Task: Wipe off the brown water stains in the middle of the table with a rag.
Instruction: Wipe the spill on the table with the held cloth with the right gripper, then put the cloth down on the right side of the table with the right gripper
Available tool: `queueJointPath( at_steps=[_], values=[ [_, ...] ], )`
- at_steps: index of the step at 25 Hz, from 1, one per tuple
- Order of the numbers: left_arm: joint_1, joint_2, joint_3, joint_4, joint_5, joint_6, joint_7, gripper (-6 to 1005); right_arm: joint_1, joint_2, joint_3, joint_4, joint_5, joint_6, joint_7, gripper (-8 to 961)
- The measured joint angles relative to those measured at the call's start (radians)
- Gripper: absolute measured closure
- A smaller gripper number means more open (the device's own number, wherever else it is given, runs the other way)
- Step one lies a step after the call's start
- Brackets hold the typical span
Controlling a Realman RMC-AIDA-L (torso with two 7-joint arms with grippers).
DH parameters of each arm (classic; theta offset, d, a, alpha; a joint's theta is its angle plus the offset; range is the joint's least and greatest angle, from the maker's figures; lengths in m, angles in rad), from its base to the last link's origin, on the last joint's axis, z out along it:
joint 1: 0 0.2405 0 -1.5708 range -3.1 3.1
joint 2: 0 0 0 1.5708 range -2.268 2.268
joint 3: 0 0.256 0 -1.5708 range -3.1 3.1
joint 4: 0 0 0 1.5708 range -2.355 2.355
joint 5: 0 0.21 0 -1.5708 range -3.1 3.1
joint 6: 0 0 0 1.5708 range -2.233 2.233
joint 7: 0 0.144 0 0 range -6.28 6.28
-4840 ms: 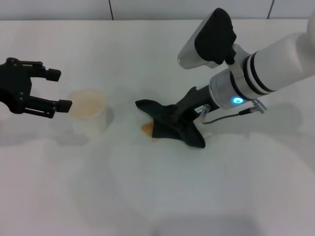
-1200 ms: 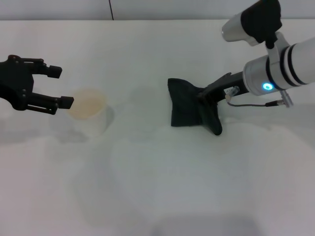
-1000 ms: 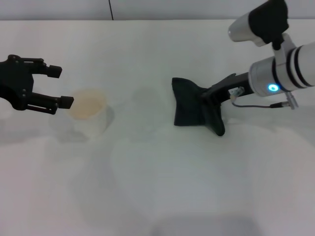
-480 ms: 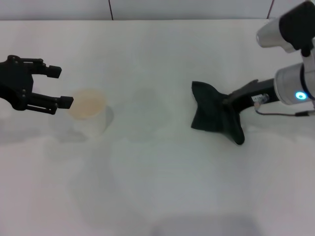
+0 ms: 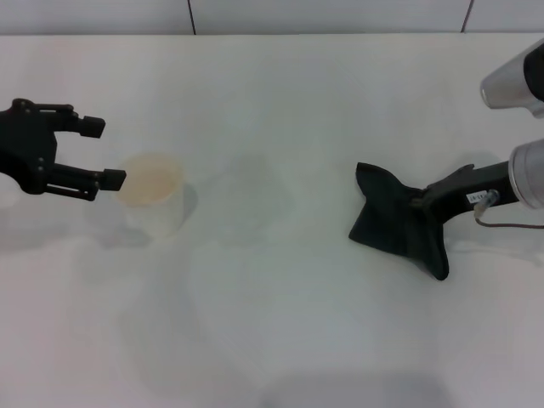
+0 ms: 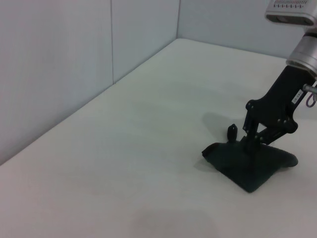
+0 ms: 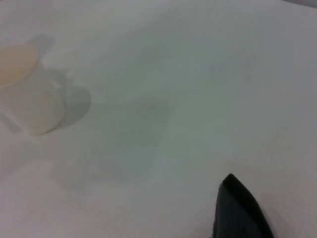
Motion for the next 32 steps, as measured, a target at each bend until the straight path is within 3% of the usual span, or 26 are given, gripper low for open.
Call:
queueJointPath(
  at_steps=[8, 20, 30, 32],
  values=[
    [0.005, 0.0, 0.0, 0.0, 0.0, 0.0, 0.001, 113, 0.009, 0.0, 0.021, -0.003, 0.0, -0.05, -0.022, 788],
    [0.007, 0.0, -0.001, 0.001, 0.0, 0.0, 0.001, 113, -0.038, 0.002, 0.07, -0.087, 0.079, -0.077, -0.142, 556],
    [0.028, -0.002, -0.001, 0.016, -0.074, 0.027, 0.013, 113, -0.072, 0.002, 0.182, 0.004, 0.29, -0.198, -0.439, 119],
    [0.049, -0.008, 0.002, 0.042, -0.106, 0.046, 0.015, 113, -0.073, 0.002, 0.189, 0.029, 0.325, -0.214, -0.492, 111]
  ],
)
